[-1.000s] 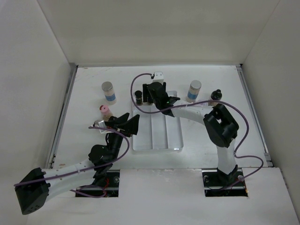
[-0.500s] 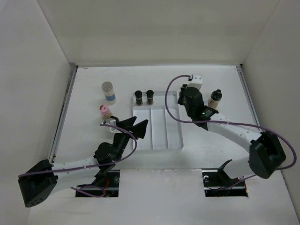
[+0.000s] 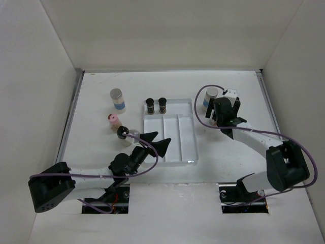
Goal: Organize the condiment bottles
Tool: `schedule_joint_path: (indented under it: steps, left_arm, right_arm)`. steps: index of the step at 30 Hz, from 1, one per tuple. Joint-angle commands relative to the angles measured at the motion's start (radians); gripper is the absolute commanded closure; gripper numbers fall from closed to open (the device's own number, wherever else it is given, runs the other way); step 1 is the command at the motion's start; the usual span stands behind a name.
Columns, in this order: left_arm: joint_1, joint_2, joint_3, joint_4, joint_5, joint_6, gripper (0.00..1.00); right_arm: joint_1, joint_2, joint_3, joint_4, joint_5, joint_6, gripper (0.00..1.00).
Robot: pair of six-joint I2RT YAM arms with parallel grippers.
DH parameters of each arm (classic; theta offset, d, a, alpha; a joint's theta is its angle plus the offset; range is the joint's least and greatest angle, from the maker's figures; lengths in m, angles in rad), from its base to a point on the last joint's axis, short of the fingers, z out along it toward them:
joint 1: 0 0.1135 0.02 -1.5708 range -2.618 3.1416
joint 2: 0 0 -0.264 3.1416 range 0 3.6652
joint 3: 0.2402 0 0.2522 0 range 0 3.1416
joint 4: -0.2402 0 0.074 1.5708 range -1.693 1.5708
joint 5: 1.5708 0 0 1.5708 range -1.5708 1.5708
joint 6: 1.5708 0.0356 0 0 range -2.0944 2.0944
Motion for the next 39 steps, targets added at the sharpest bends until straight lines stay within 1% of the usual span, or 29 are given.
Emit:
schedule_joint_path:
  steps: [1, 3, 6, 10, 12, 14, 16, 20, 23, 28, 31, 36, 39]
  left_arm:
    - [0.003, -0.008, 0.031, 0.075, 0.012, 0.01, 0.15]
    - [0.007, -0.01, 0.03, 0.075, 0.001, 0.01, 0.15]
    - [0.009, -0.026, 0.024, 0.075, -0.013, 0.009, 0.15]
    - [0.012, -0.027, 0.021, 0.075, -0.03, 0.009, 0.15]
    - [0.012, -0.026, 0.019, 0.077, -0.031, 0.007, 0.15]
    - [0.012, -0.031, 0.019, 0.077, -0.031, 0.007, 0.15]
    - [0.017, -0.036, 0.016, 0.077, -0.044, 0.007, 0.15]
    - [0.02, -0.072, 0.008, 0.071, -0.068, 0.009, 0.15]
    - [0.02, -0.099, 0.007, 0.062, -0.068, 0.01, 0.16]
    - [0.023, -0.103, 0.001, 0.058, -0.093, 0.012, 0.17]
    - [0.023, -0.129, -0.013, 0.057, -0.108, 0.014, 0.17]
    - [0.026, -0.168, -0.015, 0.017, -0.119, 0.014, 0.17]
    - [0.026, -0.178, -0.016, 0.014, -0.119, 0.014, 0.17]
  right_arm:
    - [-0.029, 0.037, 0.047, 0.011, -0.036, 0.002, 0.04]
    - [-0.043, 0.062, 0.052, 0.024, -0.058, 0.004, 0.06]
    - [-0.055, 0.089, 0.053, 0.05, -0.07, 0.008, 0.11]
    - [-0.056, 0.105, 0.038, 0.122, -0.073, 0.011, 0.27]
    - [-0.053, 0.096, 0.021, 0.175, -0.061, -0.002, 0.38]
    - [-0.041, 0.064, 0.001, 0.205, -0.053, -0.016, 0.43]
    - [-0.014, 0.015, -0.002, 0.2, -0.04, -0.019, 0.46]
    - [0.069, -0.076, 0.053, 0.154, -0.032, -0.033, 0.48]
    - [0.14, -0.05, 0.139, 0.16, -0.05, -0.033, 0.48]
    - [0.235, 0.146, 0.335, 0.194, -0.078, -0.05, 0.48]
    - [0.27, 0.269, 0.447, 0.206, -0.082, -0.064, 0.48]
    - [0.292, 0.44, 0.588, 0.223, -0.084, -0.068, 0.47]
    - [0.293, 0.511, 0.636, 0.223, -0.078, -0.07, 0.47]
